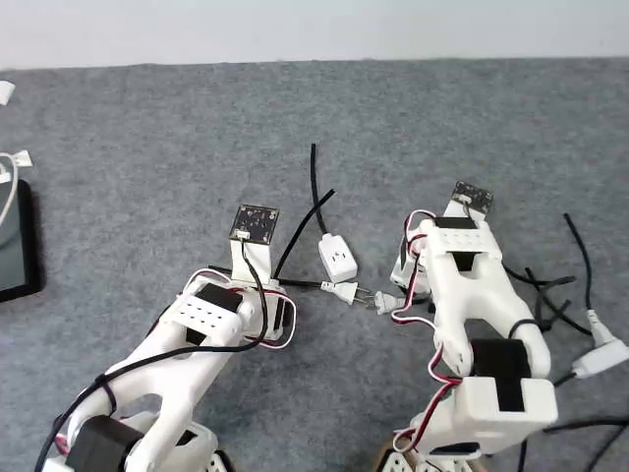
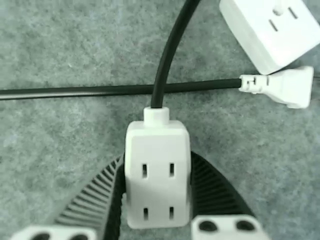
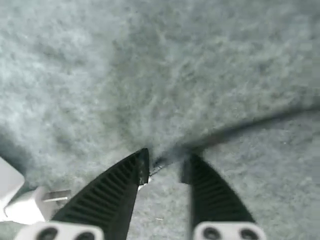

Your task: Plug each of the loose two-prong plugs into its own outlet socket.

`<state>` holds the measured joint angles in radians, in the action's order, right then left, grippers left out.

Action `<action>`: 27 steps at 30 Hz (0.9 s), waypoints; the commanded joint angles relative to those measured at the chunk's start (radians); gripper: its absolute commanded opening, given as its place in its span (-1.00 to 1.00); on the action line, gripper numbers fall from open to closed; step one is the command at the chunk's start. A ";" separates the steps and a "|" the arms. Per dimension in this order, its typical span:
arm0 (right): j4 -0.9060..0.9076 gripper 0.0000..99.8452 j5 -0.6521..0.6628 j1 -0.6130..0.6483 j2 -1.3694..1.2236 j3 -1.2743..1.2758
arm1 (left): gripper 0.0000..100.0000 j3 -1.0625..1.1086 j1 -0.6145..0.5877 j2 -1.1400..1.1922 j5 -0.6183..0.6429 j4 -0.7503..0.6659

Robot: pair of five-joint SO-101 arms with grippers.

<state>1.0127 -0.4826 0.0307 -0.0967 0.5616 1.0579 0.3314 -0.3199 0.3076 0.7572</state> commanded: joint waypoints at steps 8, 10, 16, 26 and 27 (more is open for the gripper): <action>-0.016 -0.99 0.000 0.001 0.005 -0.069 | -0.97 -0.016 -0.009 -0.034 -0.012 -0.020; -0.031 -0.99 0.081 0.001 0.001 -0.100 | -0.97 -0.016 -0.009 -0.034 -0.012 -0.020; -0.031 -0.99 0.381 0.001 -0.002 -0.216 | -0.97 -0.016 -0.009 -0.034 -0.012 -0.020; 0.004 -0.68 0.767 -0.073 -0.071 -0.256 | -0.97 -0.016 -0.009 -0.034 -0.012 -0.020; 0.015 -0.62 0.783 -0.074 -0.076 -0.265 | -0.97 -0.016 -0.009 -0.034 -0.012 -0.020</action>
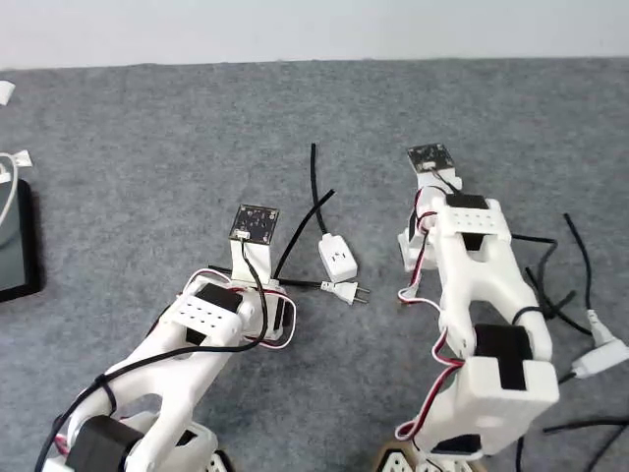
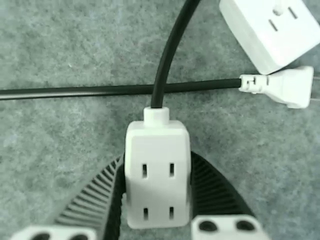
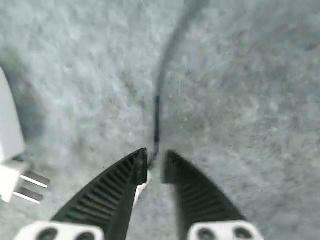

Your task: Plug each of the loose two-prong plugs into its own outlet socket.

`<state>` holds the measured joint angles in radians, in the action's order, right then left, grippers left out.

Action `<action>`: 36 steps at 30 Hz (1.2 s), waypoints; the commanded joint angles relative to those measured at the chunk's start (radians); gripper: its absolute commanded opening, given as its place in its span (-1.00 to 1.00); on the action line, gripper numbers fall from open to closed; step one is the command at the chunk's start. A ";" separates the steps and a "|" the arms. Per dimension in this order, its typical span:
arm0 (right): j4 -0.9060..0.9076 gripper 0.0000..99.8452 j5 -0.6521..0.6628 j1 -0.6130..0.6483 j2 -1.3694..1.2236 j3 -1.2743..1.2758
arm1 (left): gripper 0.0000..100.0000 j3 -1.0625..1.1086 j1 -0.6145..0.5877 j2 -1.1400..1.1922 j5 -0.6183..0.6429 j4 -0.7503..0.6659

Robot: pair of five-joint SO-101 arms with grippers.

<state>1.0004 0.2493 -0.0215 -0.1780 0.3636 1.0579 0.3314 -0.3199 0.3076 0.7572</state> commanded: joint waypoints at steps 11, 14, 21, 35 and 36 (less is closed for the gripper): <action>0.248 -1.00 0.000 -0.022 0.108 -0.190 | -0.97 -0.016 -0.009 -0.034 -0.012 -0.020; 0.300 -0.99 -0.104 0.012 0.160 -0.161 | -0.97 -0.016 -0.009 -0.034 -0.011 -0.020; 0.240 -0.98 -0.138 0.104 0.246 -0.044 | -0.52 -0.035 -0.009 -0.023 -0.006 0.035; 0.079 -0.98 -0.324 0.162 0.246 0.117 | -0.42 -0.054 -0.077 -0.031 0.046 0.034; 0.070 -0.98 -0.324 0.160 0.246 0.133 | -0.42 -0.053 -0.075 -0.026 0.046 0.034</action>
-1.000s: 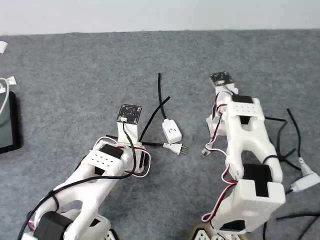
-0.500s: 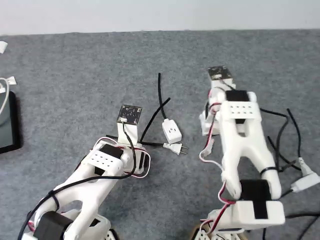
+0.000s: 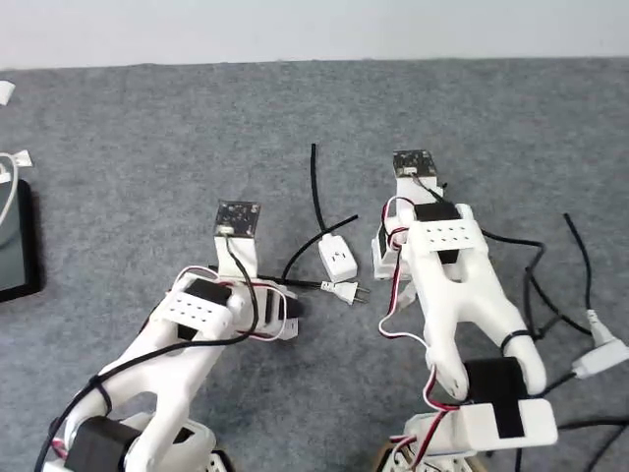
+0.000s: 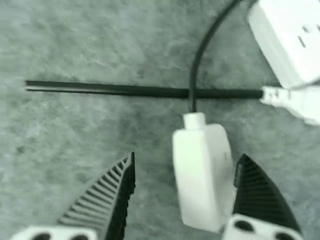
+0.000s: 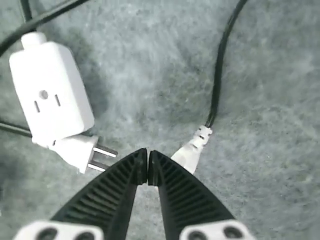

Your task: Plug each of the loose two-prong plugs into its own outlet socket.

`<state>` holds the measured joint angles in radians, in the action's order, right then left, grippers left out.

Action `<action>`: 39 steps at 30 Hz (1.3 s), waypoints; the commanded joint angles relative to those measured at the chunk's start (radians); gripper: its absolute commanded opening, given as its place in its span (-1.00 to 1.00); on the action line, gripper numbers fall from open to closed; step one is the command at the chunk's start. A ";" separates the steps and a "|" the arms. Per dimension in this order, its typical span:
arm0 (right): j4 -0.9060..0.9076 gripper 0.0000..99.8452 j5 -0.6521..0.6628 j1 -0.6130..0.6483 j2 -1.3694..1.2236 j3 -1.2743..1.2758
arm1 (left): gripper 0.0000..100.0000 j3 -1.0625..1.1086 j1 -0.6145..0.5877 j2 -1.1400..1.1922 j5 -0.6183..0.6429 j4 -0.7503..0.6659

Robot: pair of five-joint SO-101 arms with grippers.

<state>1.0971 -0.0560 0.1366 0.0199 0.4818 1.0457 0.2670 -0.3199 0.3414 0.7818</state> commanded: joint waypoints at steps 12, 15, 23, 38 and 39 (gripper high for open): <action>-0.085 -0.98 0.026 -0.111 0.058 0.150 | -0.42 -0.001 -0.058 -0.023 0.012 0.084; -0.087 -0.98 0.026 -0.124 0.059 0.166 | -0.42 0.004 -0.101 -0.023 0.011 0.127; -0.120 -0.98 0.026 -0.122 0.061 0.164 | -0.42 -0.024 -0.130 -0.044 -0.086 0.143; -0.159 -0.98 0.026 -0.130 0.059 0.186 | -0.94 0.027 0.069 -0.411 -0.235 0.175; -0.159 -0.98 0.026 -0.131 0.059 0.186 | -1.00 0.036 0.095 -0.411 -0.233 0.175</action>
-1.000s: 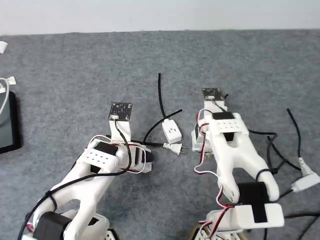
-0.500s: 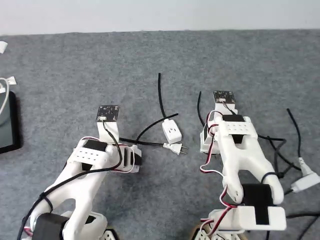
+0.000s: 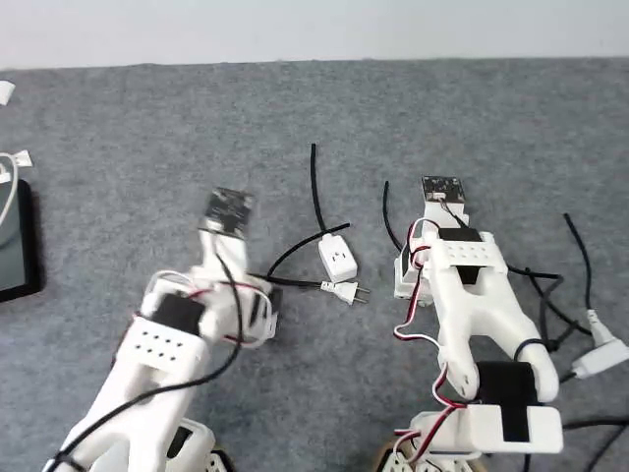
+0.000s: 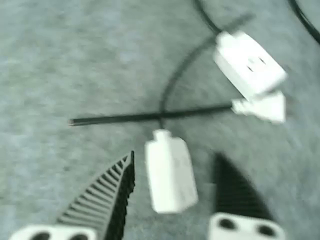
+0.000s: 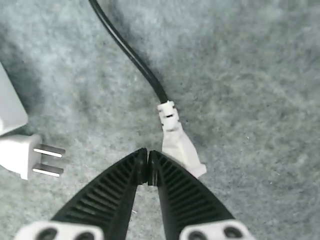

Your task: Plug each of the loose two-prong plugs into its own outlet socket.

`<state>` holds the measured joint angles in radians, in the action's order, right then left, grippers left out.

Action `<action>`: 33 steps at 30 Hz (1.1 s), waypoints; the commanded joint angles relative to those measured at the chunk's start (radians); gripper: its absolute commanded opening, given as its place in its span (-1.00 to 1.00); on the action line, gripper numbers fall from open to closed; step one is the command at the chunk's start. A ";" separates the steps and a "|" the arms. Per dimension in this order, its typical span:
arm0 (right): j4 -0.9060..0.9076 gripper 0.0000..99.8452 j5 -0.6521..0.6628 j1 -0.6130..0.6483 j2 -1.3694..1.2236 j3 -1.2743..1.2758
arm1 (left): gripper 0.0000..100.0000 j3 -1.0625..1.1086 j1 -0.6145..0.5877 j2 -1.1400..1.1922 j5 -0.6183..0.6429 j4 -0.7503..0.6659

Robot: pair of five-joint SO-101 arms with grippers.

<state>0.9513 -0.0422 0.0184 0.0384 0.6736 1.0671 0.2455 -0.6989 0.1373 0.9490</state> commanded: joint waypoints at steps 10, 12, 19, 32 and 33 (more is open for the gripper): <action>-0.013 -0.98 0.012 -0.015 0.041 -0.006 | -0.97 0.133 0.115 -0.032 0.008 -0.003; -0.012 -0.98 0.012 -0.013 0.041 -0.006 | -0.97 0.147 0.048 -0.032 0.008 -0.035; -0.012 -0.98 0.012 -0.010 0.039 -0.006 | -0.97 0.248 -0.014 -0.032 -0.014 -0.103; -0.058 -0.98 0.031 0.019 0.139 0.068 | -0.97 0.143 -0.017 -0.041 -0.006 -0.180; -0.071 -0.98 0.044 0.025 0.160 0.087 | -0.97 0.134 -0.020 -0.040 0.015 -0.180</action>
<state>0.9175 -0.0330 0.0215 0.1181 0.7380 1.2835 0.2378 -0.7281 0.1189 0.8017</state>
